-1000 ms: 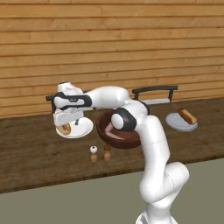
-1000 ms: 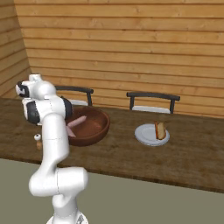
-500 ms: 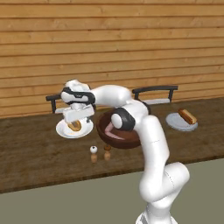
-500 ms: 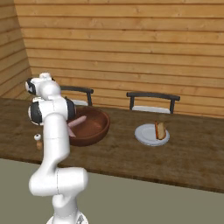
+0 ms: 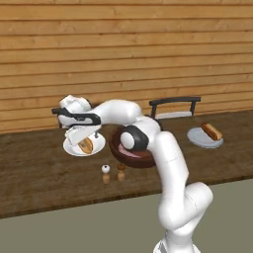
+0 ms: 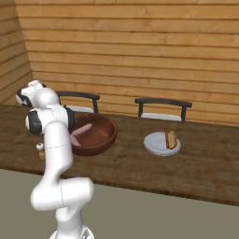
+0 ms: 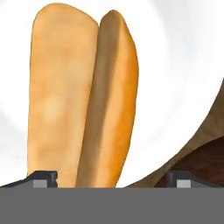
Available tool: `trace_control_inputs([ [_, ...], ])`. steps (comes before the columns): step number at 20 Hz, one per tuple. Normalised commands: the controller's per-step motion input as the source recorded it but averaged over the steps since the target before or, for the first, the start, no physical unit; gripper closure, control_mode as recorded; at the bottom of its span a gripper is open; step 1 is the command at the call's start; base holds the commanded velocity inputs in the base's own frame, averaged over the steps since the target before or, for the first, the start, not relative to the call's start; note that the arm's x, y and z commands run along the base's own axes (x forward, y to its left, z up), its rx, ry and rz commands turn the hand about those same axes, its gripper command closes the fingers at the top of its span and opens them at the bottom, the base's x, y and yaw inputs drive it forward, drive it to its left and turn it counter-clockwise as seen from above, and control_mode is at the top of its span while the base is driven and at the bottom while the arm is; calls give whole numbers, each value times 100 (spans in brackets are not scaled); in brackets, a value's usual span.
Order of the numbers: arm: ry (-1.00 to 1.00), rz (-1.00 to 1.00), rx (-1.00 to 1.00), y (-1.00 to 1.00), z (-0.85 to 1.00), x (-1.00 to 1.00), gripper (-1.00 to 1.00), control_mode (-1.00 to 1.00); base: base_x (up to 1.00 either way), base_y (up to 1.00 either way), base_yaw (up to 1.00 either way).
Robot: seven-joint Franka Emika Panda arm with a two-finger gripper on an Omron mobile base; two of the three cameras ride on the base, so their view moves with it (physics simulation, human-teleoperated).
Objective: Place one bun and one sausage from the bowl on each plate.
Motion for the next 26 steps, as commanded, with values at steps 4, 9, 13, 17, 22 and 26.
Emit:
trace_control_inputs([
  [4,-1,5,-23,22,24,0,-100,-100,0,0,0],
  [9,-8,0,0,-29,85,-11,-100,-100,0,0,0],
  [13,-27,0,32,-100,6,-100,-100,-100,0,0,0],
  [17,-34,2,28,-100,0,-100,-100,-100,0,0,0],
  [22,-31,1,26,-100,48,-91,-100,-100,0,0,0],
  [26,1,5,24,-100,17,-6,-100,-100,0,0,0],
])
